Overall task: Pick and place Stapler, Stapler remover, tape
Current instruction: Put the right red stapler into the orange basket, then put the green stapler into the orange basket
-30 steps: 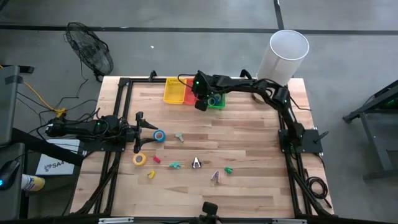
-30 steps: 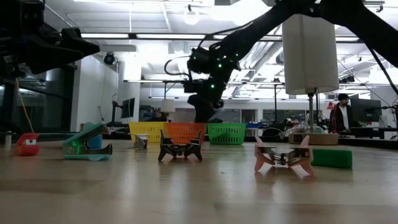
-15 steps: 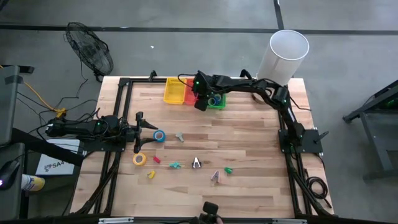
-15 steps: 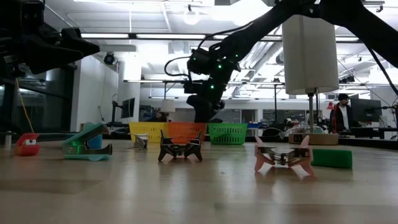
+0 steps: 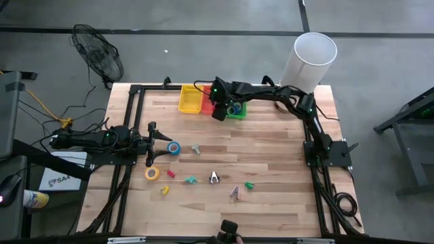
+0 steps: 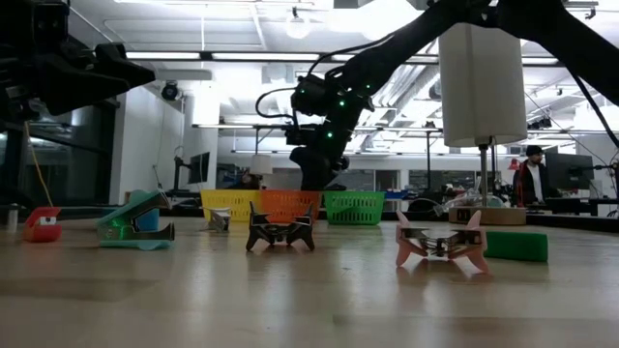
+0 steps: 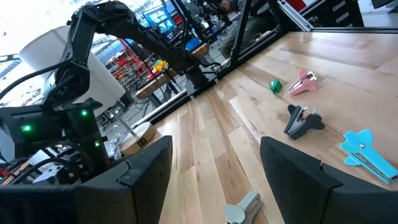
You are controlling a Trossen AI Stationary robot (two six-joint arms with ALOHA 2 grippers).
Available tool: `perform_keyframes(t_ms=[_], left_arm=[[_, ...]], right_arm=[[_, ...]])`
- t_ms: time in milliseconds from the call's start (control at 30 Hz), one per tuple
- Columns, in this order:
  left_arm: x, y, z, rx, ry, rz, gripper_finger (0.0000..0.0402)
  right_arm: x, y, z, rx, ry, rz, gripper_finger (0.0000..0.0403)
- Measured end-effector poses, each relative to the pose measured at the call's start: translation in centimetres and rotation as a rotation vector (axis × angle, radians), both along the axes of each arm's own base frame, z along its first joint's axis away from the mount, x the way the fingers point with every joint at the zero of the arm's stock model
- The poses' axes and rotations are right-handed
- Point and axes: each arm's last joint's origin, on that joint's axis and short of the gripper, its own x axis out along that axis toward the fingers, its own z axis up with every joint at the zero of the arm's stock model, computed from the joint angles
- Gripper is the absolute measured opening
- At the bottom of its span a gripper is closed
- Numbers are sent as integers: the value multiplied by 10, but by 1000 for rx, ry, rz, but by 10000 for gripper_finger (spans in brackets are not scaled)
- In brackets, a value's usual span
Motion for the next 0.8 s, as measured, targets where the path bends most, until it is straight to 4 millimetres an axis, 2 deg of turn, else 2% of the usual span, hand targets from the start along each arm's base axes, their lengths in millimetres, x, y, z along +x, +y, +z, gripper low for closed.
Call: perform_keyframes(t_ms=[433, 600, 800], left_arm=[[0, 0, 0, 0, 0, 0, 239], [0, 0, 0, 0, 0, 0, 239], [0, 0, 0, 0, 0, 0, 239]], right_arm=[[-1, 0, 3, -10, 3, -6, 176], [-4, 1, 18, -24, -24, -4, 177], [-15, 10, 49, -26, -32, 1, 178]])
